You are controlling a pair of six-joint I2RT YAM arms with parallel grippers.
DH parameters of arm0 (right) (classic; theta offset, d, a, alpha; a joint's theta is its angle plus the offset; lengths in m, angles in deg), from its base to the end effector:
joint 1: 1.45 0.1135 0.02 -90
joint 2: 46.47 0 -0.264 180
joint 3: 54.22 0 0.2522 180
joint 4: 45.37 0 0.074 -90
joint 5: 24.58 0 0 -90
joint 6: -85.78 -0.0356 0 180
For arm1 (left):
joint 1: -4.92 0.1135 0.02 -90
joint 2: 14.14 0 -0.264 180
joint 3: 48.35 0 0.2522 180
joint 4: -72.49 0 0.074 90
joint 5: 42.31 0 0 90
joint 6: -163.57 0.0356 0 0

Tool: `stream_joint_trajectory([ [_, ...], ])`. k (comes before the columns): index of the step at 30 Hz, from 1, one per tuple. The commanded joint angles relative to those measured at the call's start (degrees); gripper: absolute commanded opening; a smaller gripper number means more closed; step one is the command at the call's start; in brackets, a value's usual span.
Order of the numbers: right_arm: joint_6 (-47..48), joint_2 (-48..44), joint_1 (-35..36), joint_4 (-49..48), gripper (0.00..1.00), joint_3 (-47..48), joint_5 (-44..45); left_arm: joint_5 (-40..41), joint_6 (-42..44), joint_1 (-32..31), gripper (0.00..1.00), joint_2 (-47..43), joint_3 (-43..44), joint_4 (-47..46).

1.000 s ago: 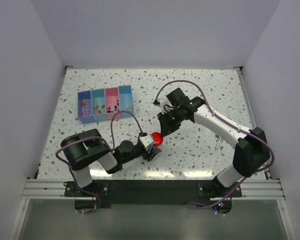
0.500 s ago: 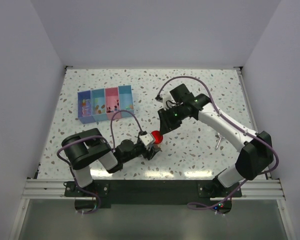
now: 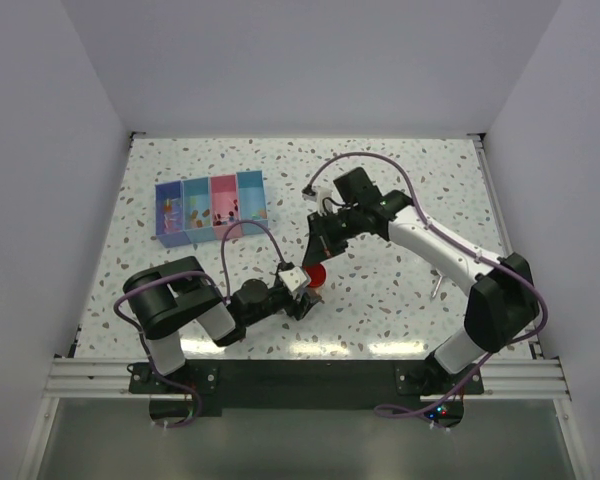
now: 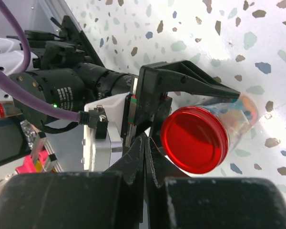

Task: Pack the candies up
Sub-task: Screw the bottle lid onto the packing bottle.

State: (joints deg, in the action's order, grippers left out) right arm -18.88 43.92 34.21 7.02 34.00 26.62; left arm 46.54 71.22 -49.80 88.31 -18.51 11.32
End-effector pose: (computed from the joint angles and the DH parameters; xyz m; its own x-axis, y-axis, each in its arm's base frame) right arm 0.2574 0.2121 0.2851 -0.8301 -0.3529 -0.4318 -0.5576 0.5279 0.6406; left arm 0.1494 -0.2124 0.1089 -0.1484 0.1388 -0.9791 0.8221 0.5676 -0.0442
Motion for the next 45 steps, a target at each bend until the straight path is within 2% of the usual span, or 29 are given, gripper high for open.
stream_joint_trajectory([
  [1,-2.8,0.5,0.2,-4.1,0.00,-1.3,-4.0,0.6,0.1,0.4,0.54,0.5,0.8,-9.5],
  [11,-0.3,4.0,0.2,0.7,0.00,-9.8,4.7,0.8,0.1,0.4,0.54,0.5,1.0,-9.4],
  [19,-0.9,3.0,0.2,0.0,0.00,-5.0,2.0,0.6,-0.1,0.4,0.54,0.2,0.6,-9.4],
  [21,-0.7,2.4,0.2,-0.5,0.00,-3.6,1.1,1.0,-0.2,0.4,0.57,0.1,0.4,-9.8],
  [24,2.1,0.9,0.2,1.6,0.01,-1.6,4.3,1.0,-0.2,0.4,0.60,-0.3,0.0,-10.0],
  [26,5.4,0.3,0.2,5.0,0.10,0.3,5.8,1.0,-0.2,0.5,0.60,-0.5,-0.2,-10.1],
  [28,7.4,-0.4,0.2,6.4,0.24,1.5,7.5,1.1,-0.3,0.4,0.59,-0.3,-0.3,-10.7],
  [29,10.1,-0.6,0.2,8.0,0.29,1.9,8.5,1.1,-0.3,0.5,0.56,-0.3,-0.3,-10.8],
  [30,12.3,-0.7,0.2,9.2,0.39,2.5,9.4,1.0,-0.3,0.5,0.56,-0.2,-0.3,-11.1],
  [32,18.7,-1.0,0.2,12.7,0.49,3.4,12.8,1.0,-0.5,0.6,0.54,-0.5,-0.8,-11.4],
  [33,21.0,-1.1,0.2,13.6,0.60,3.5,12.8,0.9,-0.5,0.7,0.54,-0.7,-1.0,-11.4],
  [34,23.1,-1.4,0.2,15.0,0.66,3.3,13.2,0.4,-0.7,0.8,0.53,-0.9,-1.1,-11.5],
  [36,27.6,-2.1,0.2,15.6,0.73,2.8,13.8,-0.4,-0.8,1.2,0.53,-1.1,-1.7,-11.6],
  [39,32.0,-4.6,0.7,13.3,0.77,1.0,13.1,-1.9,-0.9,1.6,0.52,-1.6,-2.4,-11.6],
  [40,32.6,-5.5,1.0,9.9,0.78,-1.4,13.7,-2.4,-1.1,1.8,0.52,-1.8,-2.5,-11.5],
  [45,39.4,-9.6,4.4,4.3,0.79,-5.2,17.2,-7.5,-0.8,2.9,0.51,-3.1,-2.2,-8.9],
])
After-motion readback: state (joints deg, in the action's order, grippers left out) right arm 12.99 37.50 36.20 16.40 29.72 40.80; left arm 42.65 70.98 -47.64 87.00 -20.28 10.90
